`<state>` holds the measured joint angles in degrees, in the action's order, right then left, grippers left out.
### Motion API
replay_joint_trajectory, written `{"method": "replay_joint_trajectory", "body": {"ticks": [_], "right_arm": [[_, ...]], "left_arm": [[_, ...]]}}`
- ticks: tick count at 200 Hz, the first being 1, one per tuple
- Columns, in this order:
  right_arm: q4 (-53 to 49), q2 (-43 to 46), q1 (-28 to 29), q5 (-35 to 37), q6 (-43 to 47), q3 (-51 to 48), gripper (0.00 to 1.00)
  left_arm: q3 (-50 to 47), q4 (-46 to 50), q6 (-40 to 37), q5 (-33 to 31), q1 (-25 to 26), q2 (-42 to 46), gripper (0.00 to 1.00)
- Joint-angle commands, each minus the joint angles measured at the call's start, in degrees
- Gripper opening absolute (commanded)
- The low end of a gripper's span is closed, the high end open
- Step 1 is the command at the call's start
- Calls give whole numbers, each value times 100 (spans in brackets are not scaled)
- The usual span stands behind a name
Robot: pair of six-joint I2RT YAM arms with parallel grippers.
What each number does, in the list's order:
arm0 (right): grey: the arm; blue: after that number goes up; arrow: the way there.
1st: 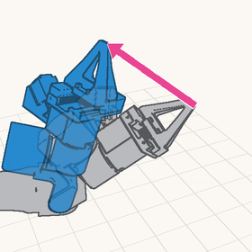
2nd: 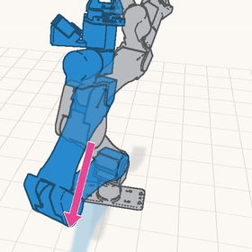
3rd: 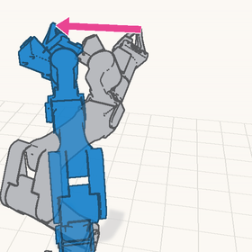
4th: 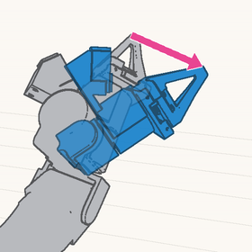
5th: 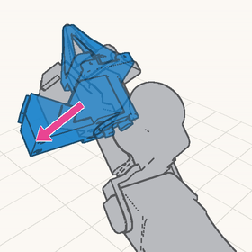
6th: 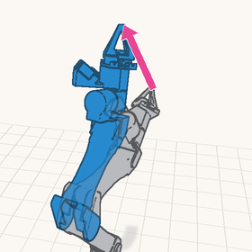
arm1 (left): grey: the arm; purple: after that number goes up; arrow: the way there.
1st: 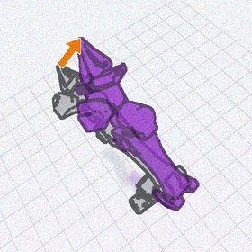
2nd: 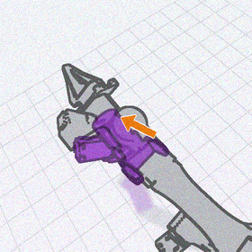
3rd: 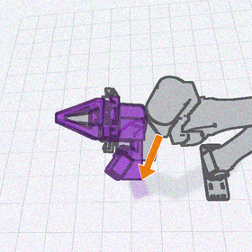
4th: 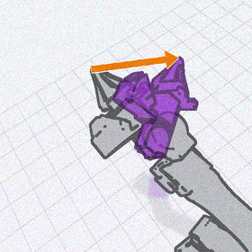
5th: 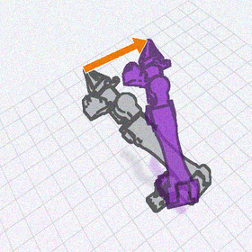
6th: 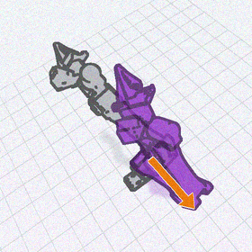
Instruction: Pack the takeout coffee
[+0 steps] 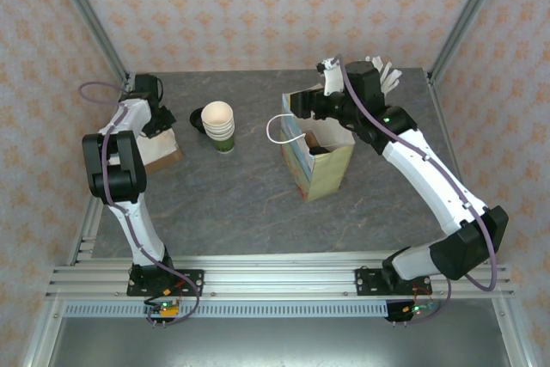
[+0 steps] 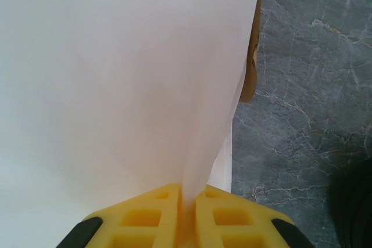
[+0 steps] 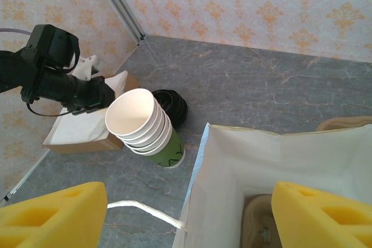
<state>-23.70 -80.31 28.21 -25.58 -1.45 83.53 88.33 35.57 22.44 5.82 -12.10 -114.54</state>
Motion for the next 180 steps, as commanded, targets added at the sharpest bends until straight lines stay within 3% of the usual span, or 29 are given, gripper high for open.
{"method": "replay_joint_trajectory", "body": {"ticks": [1, 93, 180], "right_arm": [[-64, 13, 36, -72, -30, 191, 75], [-27, 134, 41, -69, -61, 88, 75], [-47, 183, 37, -32, -58, 45, 75]], "left_arm": [[45, 151, 15, -185, -30, 407, 12], [-289, 21, 121, -536, -29, 1394, 12], [-351, -22, 95, -423, -30, 893, 15]]}}
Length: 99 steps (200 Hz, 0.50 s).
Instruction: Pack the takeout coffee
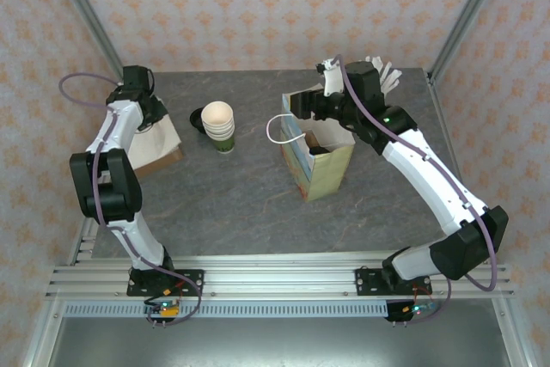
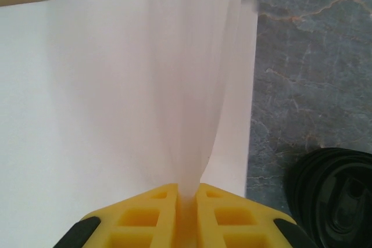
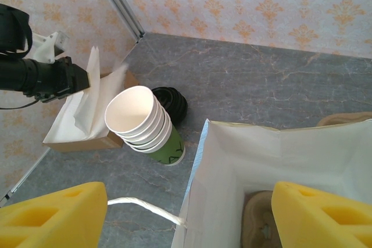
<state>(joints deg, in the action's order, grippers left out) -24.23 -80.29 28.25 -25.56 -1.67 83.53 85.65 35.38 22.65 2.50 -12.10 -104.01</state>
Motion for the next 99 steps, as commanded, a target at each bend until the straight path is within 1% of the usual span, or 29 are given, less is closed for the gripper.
{"method": "replay_joint_trajectory", "body": {"ticks": [1, 25, 54, 71, 99], "right_arm": [[6, 172, 32, -36, -35, 48, 75], [4, 168, 37, -26, -34, 32, 75], [6, 152, 32, -43, -39, 49, 75], [6, 155, 33, -46, -51, 58, 75], [-3, 311, 36, 93, -16, 77, 75]], "left_arm": [[-83, -3, 77, -87, -34, -162, 15], [-62, -21, 90, -48, -31, -229, 14], [-31, 10, 72, -22, -29, -145, 6], [-6, 61, 83, -22, -34, 45, 0], [-113, 83, 232, -60, -29, 680, 0]]}}
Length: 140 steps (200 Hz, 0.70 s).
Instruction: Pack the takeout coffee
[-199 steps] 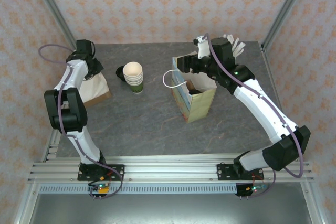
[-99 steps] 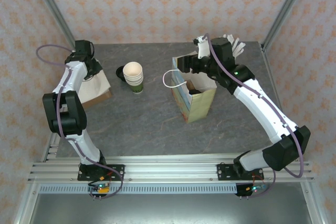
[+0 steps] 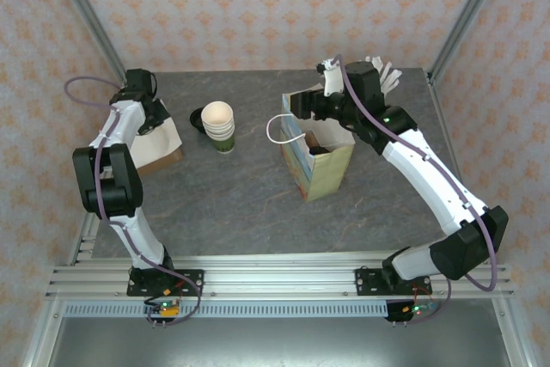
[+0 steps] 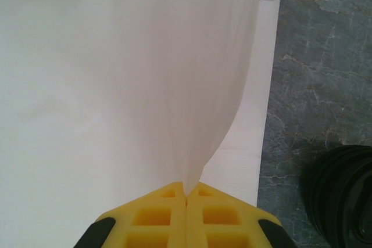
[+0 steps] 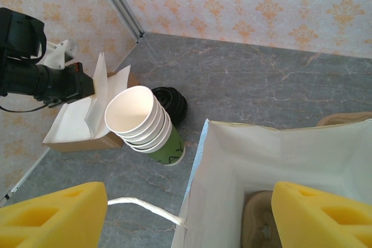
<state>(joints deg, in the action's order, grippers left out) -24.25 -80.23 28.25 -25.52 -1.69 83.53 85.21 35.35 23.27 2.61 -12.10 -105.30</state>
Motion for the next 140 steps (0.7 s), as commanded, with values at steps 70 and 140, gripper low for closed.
{"method": "replay_joint_trajectory", "body": {"ticks": [70, 140], "right_arm": [[350, 629, 246, 134, 55, 173, 76], [-389, 423, 359, 1516, 153, 611, 77]], "left_arm": [[-482, -39, 968, -137, 144, 3256, 0], [809, -246, 1397, -121, 2477, 3981, 0]]}}
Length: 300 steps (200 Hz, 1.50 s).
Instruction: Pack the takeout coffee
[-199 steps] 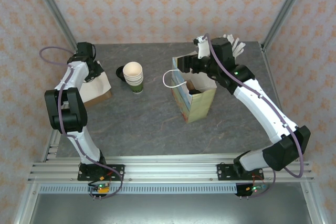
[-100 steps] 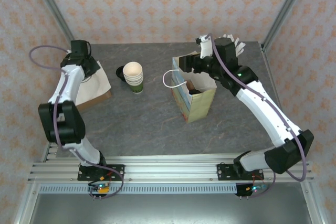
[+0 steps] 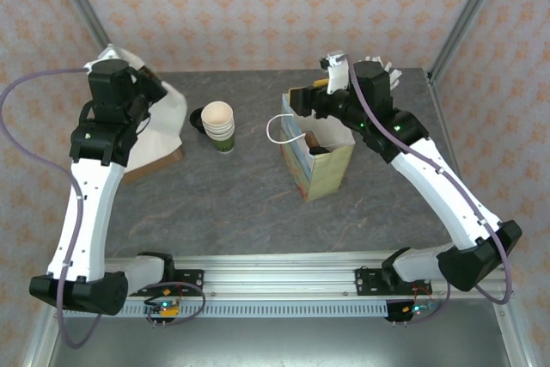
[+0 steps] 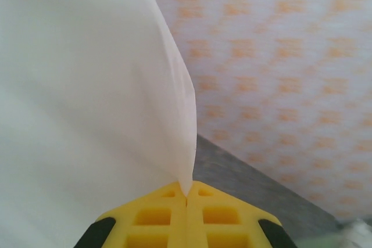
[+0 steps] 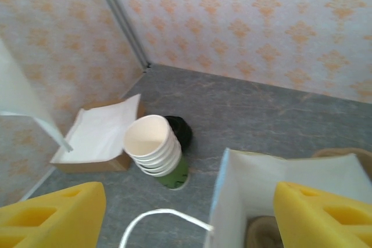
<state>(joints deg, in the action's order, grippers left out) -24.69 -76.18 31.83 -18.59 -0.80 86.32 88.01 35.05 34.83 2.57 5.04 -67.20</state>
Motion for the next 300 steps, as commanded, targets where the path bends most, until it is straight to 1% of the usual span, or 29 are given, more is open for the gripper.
{"method": "replay_joint_trajectory", "body": {"ticks": [1, 23, 38, 58, 69, 85, 105, 128, 167, 180, 208, 261, 300], "right_arm": [[-362, 17, -1, 840, 63, 336, 77], [-525, 186, -96, 1150, -11, 333, 78], [-692, 314, -226, 1303, -74, 356, 79], [-991, 444, -589, 1530, -273, 379, 79], [-1094, 569, -893, 1577, -423, 316, 79], [-1085, 801, -1295, 1716, -632, 89, 79], [-1102, 1290, -1733, 1936, -754, -202, 80], [-1245, 1602, -1984, 2242, -743, -397, 81], [-1376, 1822, -2041, 2200, -684, -593, 81], [-1404, 1845, -2041, 2203, -657, -622, 81], [-1407, 1887, -2041, 2193, -611, -667, 81], [-1354, 1881, -2041, 1994, -610, -755, 81], [-1302, 1880, -2041, 1835, -666, -809, 81]], "left_arm": [[545, -225, 247, -125, 820, 167, 0], [854, -541, 288, -186, 1743, 95, 0], [1122, -705, 281, -109, 2287, -47, 0], [1590, -778, 126, -70, 3051, -403, 0], [1883, -732, -27, -136, 3452, -652, 0], [2238, -660, -133, -55, 3861, -1060, 0], [2677, -547, -172, 146, 4169, -1572, 0], [3101, -391, -232, 373, 4339, -2106, 0], [3689, -225, -195, 995, 4367, -2871, 0], [3888, -52, -191, 1059, 4368, -3076, 0], [3736, -163, 16, 1170, 4377, -3195, 0], [3209, -281, 126, 933, 4374, -3164, 0], [3001, -244, 34, 506, 4373, -3210, 0]]}}
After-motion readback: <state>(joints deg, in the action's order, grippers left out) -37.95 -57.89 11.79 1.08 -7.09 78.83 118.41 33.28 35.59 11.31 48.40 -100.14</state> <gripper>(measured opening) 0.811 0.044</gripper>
